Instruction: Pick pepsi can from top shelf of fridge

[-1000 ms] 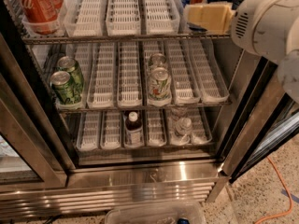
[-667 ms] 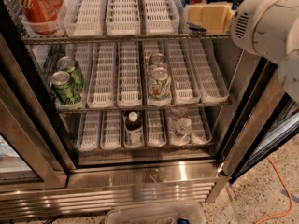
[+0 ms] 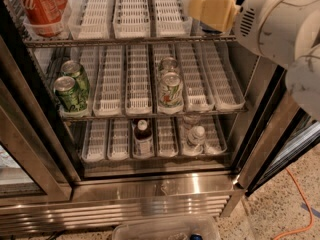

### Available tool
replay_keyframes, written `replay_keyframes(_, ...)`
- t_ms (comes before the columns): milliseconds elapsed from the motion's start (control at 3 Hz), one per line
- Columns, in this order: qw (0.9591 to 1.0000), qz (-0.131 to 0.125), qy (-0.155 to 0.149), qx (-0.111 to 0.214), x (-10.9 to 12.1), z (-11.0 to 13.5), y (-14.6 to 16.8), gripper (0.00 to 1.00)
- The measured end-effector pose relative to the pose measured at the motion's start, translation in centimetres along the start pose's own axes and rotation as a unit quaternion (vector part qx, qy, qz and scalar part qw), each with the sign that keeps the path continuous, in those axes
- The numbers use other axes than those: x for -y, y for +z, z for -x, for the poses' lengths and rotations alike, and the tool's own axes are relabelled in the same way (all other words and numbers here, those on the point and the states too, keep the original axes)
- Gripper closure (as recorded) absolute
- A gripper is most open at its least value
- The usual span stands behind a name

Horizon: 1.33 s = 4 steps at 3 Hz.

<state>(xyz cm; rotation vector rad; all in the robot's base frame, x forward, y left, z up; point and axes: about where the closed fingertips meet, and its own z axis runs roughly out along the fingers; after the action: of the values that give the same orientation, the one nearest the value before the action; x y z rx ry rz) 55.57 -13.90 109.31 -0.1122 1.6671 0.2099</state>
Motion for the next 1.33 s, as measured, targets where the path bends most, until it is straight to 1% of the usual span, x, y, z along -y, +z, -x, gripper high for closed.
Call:
replay_keyframes(333, 0.9993, 0.019, 0.024, 0.021, -1.8, 0.9, -0.5, 0.0)
replay_keyframes(667, 0.9986, 0.031, 0.029, 0.031, -2.9, 0.8, -1.2, 0.0)
replay_keyframes(1000, 0.9984, 0.038, 0.027, 0.032, -3.5, 0.0, -1.6, 0.0)
replay_keyframes(1333, 0.9984, 0.045, 0.017, 0.032, -4.1, -0.9, -1.7, 0.0)
